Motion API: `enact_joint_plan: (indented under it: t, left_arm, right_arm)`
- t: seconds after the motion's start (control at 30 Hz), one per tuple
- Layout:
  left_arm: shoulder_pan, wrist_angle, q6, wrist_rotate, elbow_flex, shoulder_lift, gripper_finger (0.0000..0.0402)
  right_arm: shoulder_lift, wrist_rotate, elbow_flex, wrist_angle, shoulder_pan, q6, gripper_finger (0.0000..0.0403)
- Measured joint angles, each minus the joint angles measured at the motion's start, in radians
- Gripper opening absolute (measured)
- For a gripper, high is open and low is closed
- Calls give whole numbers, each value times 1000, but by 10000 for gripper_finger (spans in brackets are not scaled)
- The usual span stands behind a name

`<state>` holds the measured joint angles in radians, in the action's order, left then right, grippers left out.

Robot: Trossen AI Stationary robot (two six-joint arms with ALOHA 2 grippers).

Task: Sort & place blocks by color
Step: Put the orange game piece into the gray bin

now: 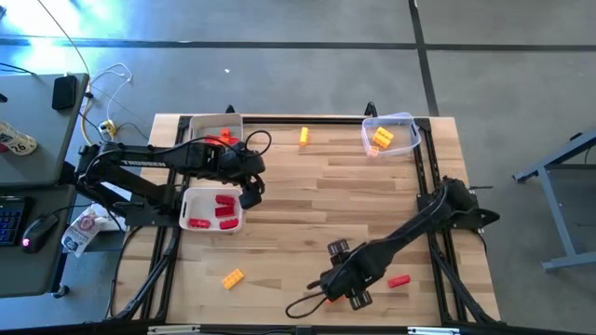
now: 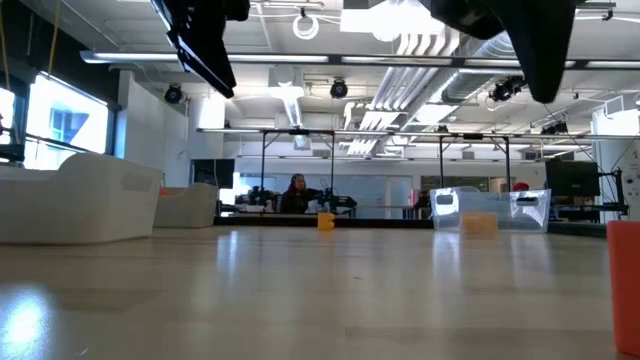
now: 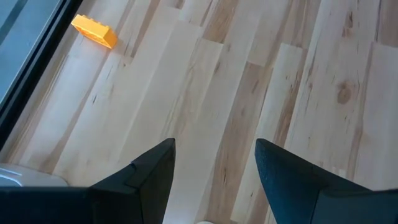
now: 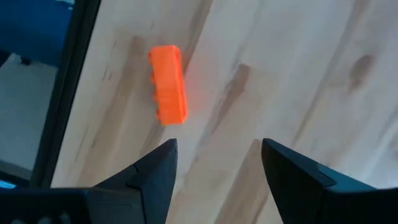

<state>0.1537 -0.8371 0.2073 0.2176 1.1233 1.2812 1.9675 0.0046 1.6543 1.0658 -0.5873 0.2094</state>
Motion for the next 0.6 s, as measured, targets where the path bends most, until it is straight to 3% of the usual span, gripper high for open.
enact_joint_plan:
  t: [0.6]
  left_arm:
    - [0,15,2,2,0,0,209]
  right_arm:
    - [132,-104,0,-137,-29,-1,217]
